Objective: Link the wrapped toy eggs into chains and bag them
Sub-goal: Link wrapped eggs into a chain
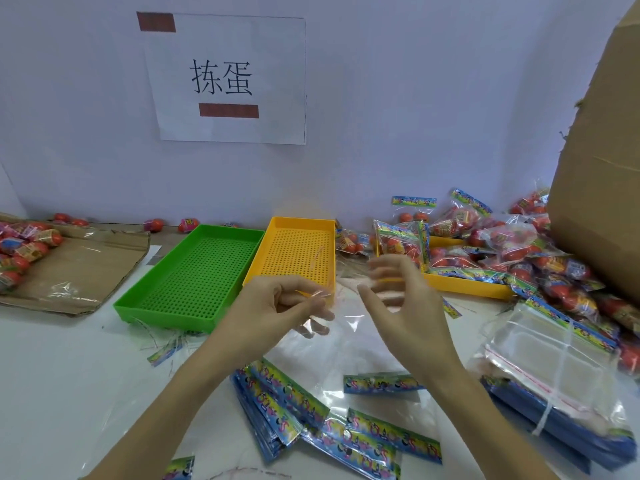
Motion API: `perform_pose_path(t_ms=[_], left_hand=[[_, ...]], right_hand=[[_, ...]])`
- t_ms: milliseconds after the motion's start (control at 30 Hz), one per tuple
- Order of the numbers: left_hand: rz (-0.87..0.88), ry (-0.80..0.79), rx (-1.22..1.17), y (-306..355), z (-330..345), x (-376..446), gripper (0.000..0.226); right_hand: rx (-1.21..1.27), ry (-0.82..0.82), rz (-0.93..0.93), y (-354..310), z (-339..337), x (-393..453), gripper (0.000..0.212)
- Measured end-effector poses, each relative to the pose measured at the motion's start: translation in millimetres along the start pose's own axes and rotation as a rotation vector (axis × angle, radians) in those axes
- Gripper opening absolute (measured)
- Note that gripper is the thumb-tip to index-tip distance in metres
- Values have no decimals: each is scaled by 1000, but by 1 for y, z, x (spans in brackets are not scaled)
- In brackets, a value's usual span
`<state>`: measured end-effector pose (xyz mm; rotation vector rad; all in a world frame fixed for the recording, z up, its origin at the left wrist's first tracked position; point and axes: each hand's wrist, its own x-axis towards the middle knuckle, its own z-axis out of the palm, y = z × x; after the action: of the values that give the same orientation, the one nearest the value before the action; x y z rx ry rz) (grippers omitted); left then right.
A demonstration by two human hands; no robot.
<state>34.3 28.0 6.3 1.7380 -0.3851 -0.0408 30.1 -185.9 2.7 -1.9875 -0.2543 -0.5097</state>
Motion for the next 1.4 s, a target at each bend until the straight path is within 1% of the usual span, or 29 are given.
perform_pose_path(t_ms=[33,67,100,133,200,300,400,500,600,767,833,900,933,1000,1100,1200,1233,1300,1333,1400], left_hand=[[4,11,16,0,1,0,18],[10,19,24,0,2,0,18],[16,25,29,0,2,-1,18],[24,31,35,1,2,-1,18],[35,32,55,1,2,-1,18],[52,27,81,0,3,-1,19],[95,60,141,-3,5,-1,25],[128,104,154,-7,5,1,27],[147,93,181,-8,4,1,27],[128,-15,239,-10,7,1,33],[175,27,345,-9,8,0,38],[278,92,509,-10,7,0,43],[336,124,599,-9,6,0,45],[452,186,762,-8,6,1,49],[569,215,866,-8,6,-1,46],[596,201,877,-8,6,-1,43],[595,202,871,-8,6,-1,44],[601,228,848,-8,6,-2,46],[606,251,839,-7,6,-2,47],[626,292,843,-5,5,-3,47]], right_hand=[[-79,66,-144,-1,-1,1,17],[-128,100,-269,-1,-2,2,13],[-144,94,-343,-2,-3,1,7],[-137,63,-354,-3,-3,1,4],[-75,-46,-260,-5,-1,-1,12],[-30,-183,-107,-2,2,-2,12],[86,-302,63,0,0,-1,19],[237,-429,141,-3,-3,-1,22],[376,-487,187,-8,-6,-1,18],[460,-498,248,-5,-6,-1,21],[480,-516,267,-6,-10,2,23],[480,-535,297,-8,-15,5,22],[481,-560,326,-8,-17,6,25],[453,-649,372,-9,-18,6,39],[432,-734,376,-9,-12,2,52],[349,-693,279,-12,-9,0,55],[326,-663,240,-12,-9,0,54],[331,-627,169,-11,-9,0,44],[363,-623,145,-11,-8,0,37],[471,-631,158,-11,-6,-1,29]])
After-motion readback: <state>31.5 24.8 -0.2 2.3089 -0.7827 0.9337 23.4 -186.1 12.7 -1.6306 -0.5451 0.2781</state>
